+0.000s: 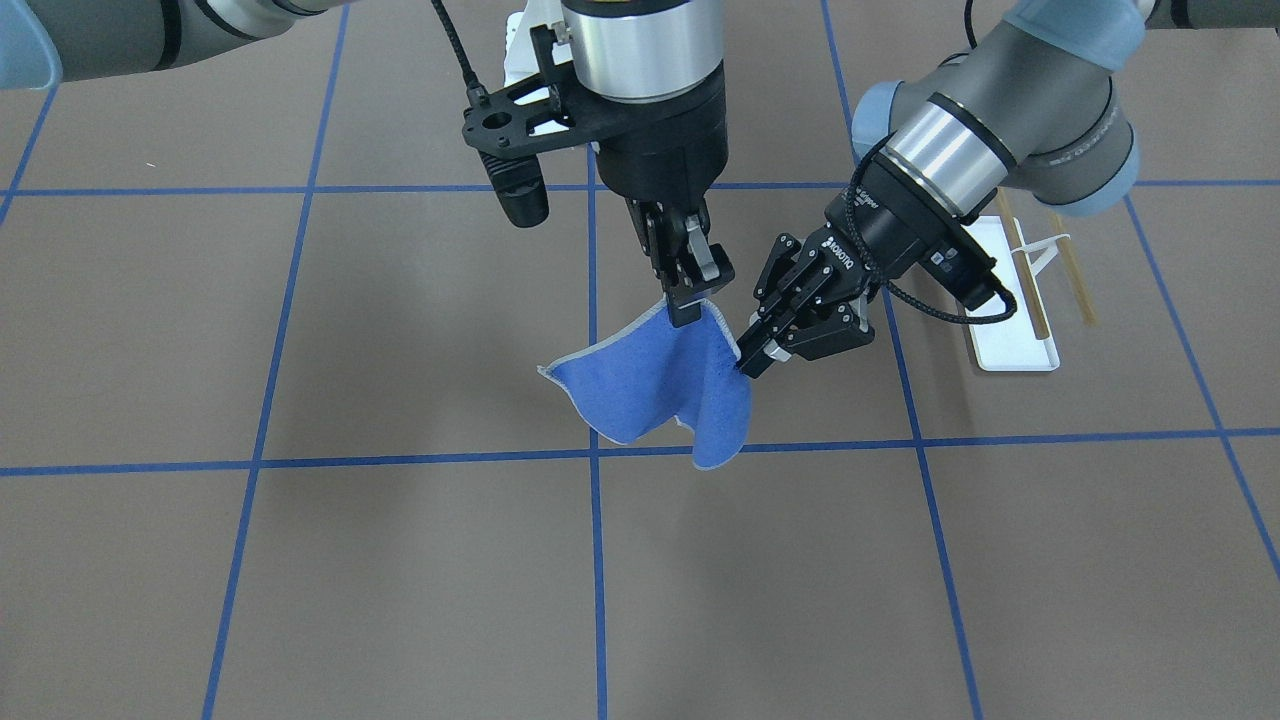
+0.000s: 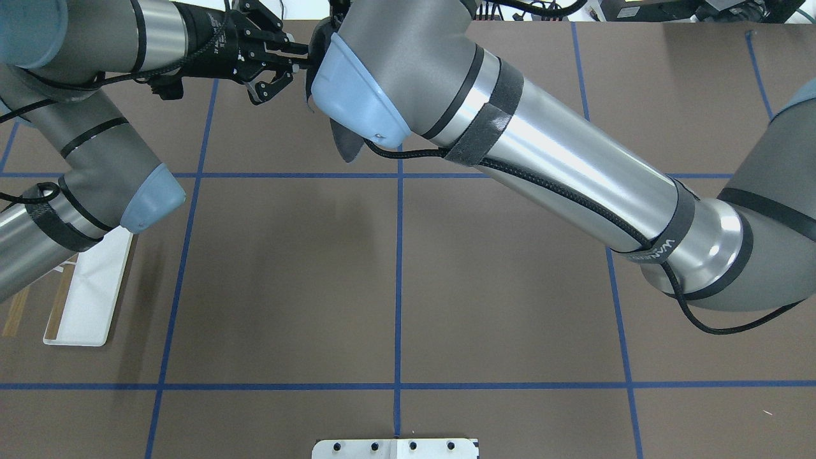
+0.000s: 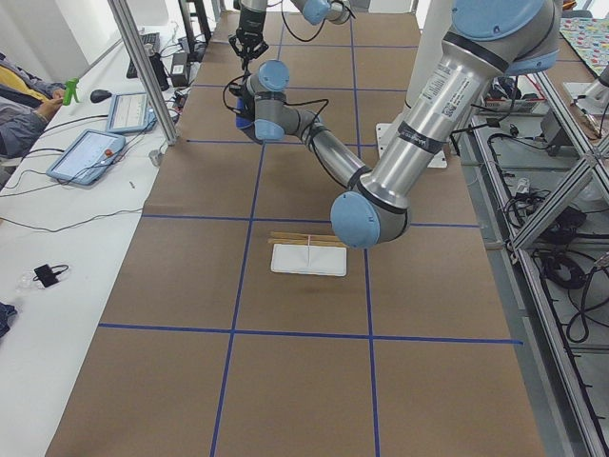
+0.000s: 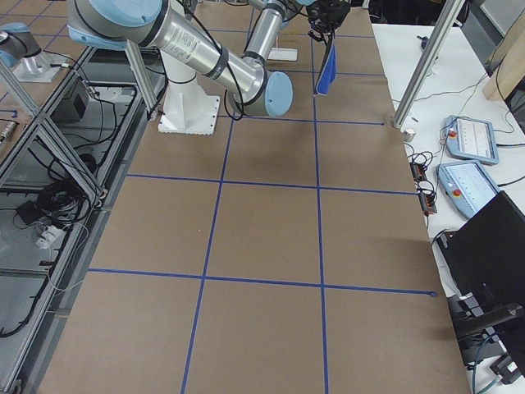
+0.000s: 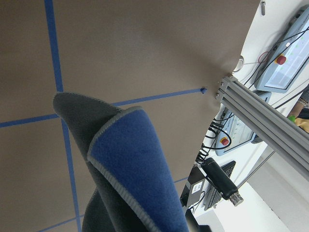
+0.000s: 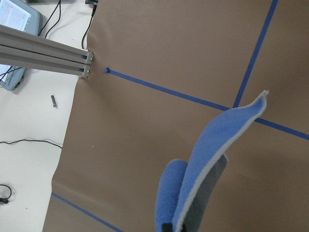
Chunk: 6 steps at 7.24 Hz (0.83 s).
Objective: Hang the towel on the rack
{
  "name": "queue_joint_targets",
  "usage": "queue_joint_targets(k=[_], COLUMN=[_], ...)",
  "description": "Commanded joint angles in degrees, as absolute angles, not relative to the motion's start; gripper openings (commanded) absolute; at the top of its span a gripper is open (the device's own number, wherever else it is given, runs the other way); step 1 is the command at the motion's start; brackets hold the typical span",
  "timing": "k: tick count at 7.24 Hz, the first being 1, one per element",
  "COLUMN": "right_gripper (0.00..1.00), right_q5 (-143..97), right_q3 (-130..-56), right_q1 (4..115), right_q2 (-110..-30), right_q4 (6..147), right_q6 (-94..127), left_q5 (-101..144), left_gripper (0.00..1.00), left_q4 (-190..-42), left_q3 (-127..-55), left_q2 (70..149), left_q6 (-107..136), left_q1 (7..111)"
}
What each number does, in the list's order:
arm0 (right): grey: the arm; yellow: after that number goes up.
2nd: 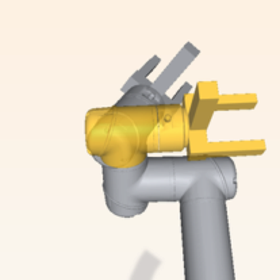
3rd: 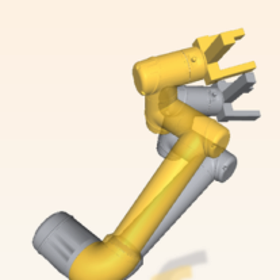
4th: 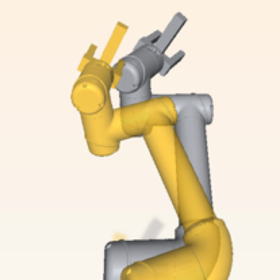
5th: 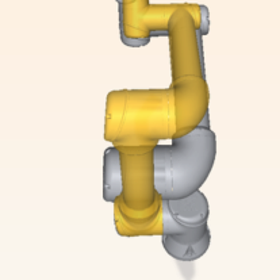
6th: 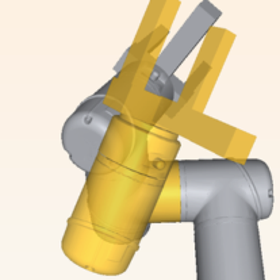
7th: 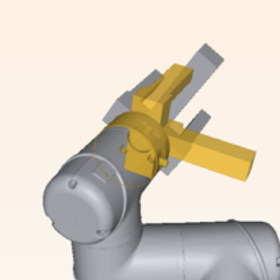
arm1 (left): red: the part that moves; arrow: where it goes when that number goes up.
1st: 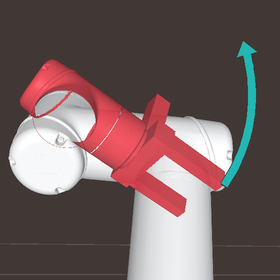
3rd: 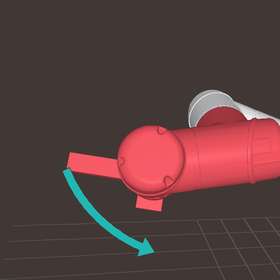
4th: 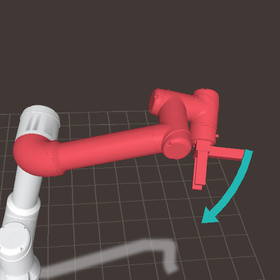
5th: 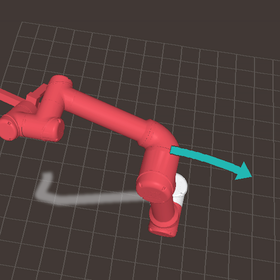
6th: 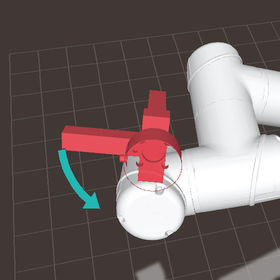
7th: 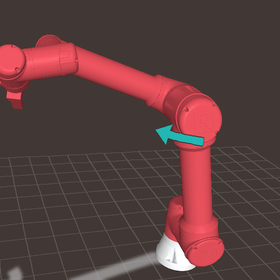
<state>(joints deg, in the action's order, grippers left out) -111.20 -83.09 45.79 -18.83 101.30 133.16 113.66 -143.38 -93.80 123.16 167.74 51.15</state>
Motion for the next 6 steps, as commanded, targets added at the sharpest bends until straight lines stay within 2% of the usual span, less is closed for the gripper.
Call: queue_joint_targets(k=[1, 3, 4, 6], right_gripper=[0.0, 0.0, 0.0, 0.0], right_q5=[-111.3, -111.2, -111.2, -111.2], right_q3=[-83.1, -83.1, -83.1, -83.1], right_q1=[45.8, 45.8, 45.8, 45.8], right_q2=[-18.9, -18.8, -19.1, -19.1], right_q4=[101.3, 101.3, 101.3, 101.3], right_q6=[133.1, 133.0, 132.9, 132.9], left_q5=[113.7, 113.6, 113.6, 113.6], left_gripper=[0.0, 0.03, 0.0, 0.0], left_q4=[-143.6, -147.4, -147.7, -147.7], left_q3=[-93.9, -93.5, -93.4, -93.4], left_q2=[123.0, 121.7, 121.6, 121.6], left_q6=[167.7, 167.7, 167.8, 167.8], left_q1=[51.2, 51.2, 51.2, 51.2])
